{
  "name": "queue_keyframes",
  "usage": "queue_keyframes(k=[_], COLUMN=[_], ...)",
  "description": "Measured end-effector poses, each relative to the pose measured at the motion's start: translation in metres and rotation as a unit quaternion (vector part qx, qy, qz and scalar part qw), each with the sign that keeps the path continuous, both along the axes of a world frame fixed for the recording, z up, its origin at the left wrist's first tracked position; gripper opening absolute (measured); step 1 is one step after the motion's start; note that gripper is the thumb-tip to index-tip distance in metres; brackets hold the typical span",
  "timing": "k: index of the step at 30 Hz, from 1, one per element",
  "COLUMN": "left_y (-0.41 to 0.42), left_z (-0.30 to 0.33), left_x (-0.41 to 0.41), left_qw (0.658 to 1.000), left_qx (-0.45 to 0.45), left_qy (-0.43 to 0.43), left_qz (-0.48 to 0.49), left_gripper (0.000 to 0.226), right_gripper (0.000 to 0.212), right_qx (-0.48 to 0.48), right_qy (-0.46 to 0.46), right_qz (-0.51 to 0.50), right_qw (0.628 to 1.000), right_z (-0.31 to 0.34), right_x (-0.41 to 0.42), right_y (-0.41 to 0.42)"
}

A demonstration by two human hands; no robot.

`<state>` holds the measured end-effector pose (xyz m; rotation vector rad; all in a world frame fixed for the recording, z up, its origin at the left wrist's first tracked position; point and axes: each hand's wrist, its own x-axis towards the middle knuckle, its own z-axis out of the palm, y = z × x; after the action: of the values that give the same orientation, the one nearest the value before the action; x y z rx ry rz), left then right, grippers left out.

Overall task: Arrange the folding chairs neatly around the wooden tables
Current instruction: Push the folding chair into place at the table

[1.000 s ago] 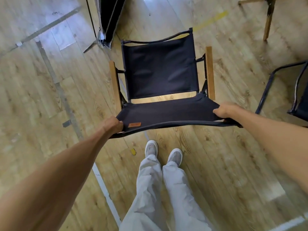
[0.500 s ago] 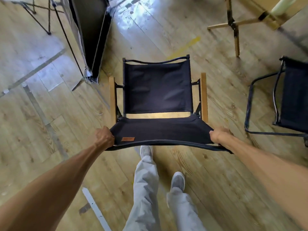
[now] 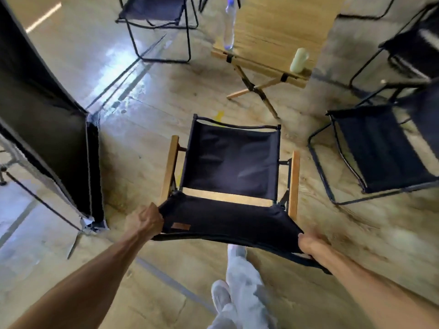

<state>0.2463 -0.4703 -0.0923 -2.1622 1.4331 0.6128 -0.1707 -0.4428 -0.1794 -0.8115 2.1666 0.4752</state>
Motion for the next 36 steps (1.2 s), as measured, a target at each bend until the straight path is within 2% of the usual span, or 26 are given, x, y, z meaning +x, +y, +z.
queue_keyframes(k=[3,14,19,25,28,30,32,34,36], left_y=[-0.053,-0.248,-0.331,-0.392,-0.406,-0.408,-0.408,-0.409,-0.409], left_z=[-0.005,-0.009,-0.029,-0.045,-0.049,-0.051,-0.048,-0.042,-0.039], left_x=[0.002,0.015,0.032,0.057,0.065,0.067,0.061,0.049,0.029], left_qw=[0.999,0.996,0.995,0.992,0.992,0.991,0.984,0.976,0.970], left_qx=[-0.013,-0.012,-0.018,-0.004,0.006,0.017,0.010,-0.016,-0.023], left_qy=[-0.022,-0.040,-0.040,-0.043,-0.044,-0.043,-0.059,-0.056,0.020], left_qz=[-0.028,-0.079,-0.088,-0.117,-0.122,-0.129,-0.168,-0.210,-0.240], left_gripper=[0.027,0.025,0.029,0.032,0.035,0.036,0.034,0.033,0.035], right_gripper=[0.045,0.038,0.037,0.027,0.024,0.029,0.036,0.047,0.057], right_qx=[0.001,-0.001,0.001,0.009,0.053,0.057,0.035,0.008,-0.058], right_qy=[-0.001,-0.006,-0.010,-0.007,-0.001,0.000,0.015,0.040,0.019], right_qz=[-0.016,-0.085,-0.064,-0.111,-0.068,-0.064,-0.046,0.030,0.114], right_qw=[1.000,0.996,0.998,0.994,0.996,0.996,0.998,0.999,0.992], right_z=[0.004,0.036,0.039,0.025,0.021,0.022,0.024,0.031,0.036], right_x=[0.003,0.033,0.048,0.080,0.092,0.096,0.100,0.107,0.117], right_y=[-0.027,-0.175,-0.242,-0.281,-0.293,-0.294,-0.296,-0.303,-0.310])
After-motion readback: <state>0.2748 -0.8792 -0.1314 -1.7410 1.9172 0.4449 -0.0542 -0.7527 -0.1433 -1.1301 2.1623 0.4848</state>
